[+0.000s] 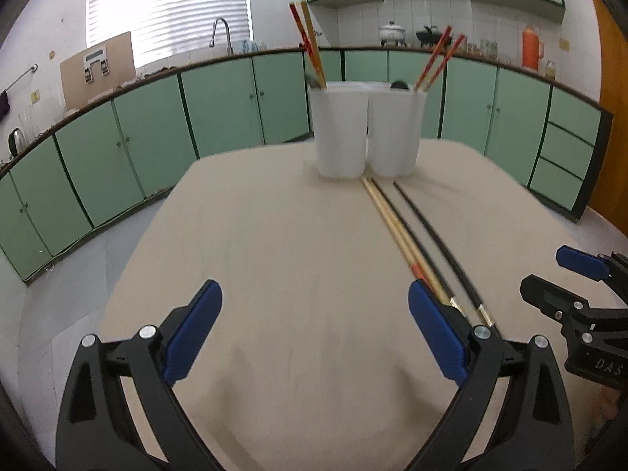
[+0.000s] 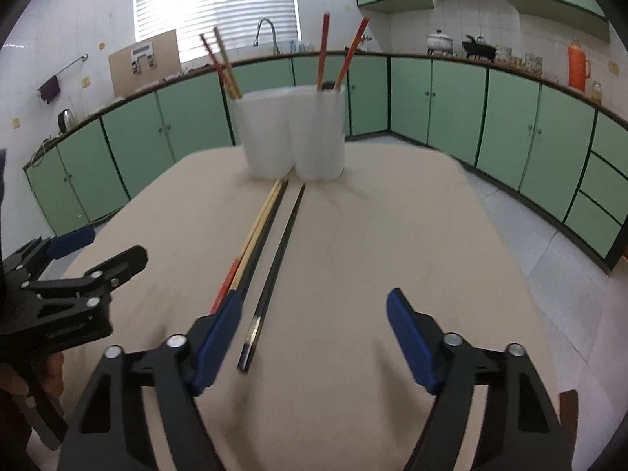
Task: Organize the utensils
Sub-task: 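Lower the right tool and grasp the black chopstick with gold band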
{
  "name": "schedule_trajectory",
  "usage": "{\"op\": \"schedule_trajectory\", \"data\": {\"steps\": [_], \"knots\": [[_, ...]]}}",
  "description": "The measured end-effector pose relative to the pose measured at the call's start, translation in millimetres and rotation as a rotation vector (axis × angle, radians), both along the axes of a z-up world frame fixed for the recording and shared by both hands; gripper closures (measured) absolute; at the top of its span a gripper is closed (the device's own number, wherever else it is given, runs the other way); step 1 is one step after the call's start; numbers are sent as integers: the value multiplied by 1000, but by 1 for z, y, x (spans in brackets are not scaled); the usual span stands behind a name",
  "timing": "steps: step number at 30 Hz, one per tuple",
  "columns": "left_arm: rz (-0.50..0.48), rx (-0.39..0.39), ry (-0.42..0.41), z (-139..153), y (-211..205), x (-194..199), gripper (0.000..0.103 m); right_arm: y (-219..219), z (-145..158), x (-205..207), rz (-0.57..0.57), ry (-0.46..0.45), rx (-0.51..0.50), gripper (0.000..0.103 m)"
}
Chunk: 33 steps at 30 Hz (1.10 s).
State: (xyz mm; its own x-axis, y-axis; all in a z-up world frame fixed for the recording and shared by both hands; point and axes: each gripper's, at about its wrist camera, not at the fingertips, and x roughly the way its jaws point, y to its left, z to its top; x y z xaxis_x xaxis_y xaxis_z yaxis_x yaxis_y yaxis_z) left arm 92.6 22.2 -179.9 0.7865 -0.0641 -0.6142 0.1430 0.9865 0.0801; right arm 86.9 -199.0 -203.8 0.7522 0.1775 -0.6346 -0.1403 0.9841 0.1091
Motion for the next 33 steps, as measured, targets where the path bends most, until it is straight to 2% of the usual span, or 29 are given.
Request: {"op": "schedule_trajectory", "data": {"steps": [3,8,15,17,19,25,33], "knots": [[1,-3,33,-4,1,1,10,6,-6,-1,16,32,19,44],[18,-11,49,-5,3,3,10,19,-18,-1,62,84,10,64],[12,-15,53,-6,1,2,10,30,-23,0,85,113,-28,74],[-1,-14,55,-5,-1,2,10,30,-23,-1,88,114,-33,89],[-18,-10,60,-6,-4,2,10,28,-24,-4,86,116,-41,95],[-102,-28,94,-9,-18,4,10,16,-22,-5,51,116,-37,96],[-150,-42,147,-16,-30,13,10,-10,-22,2,-12,125,-7,96]]}}
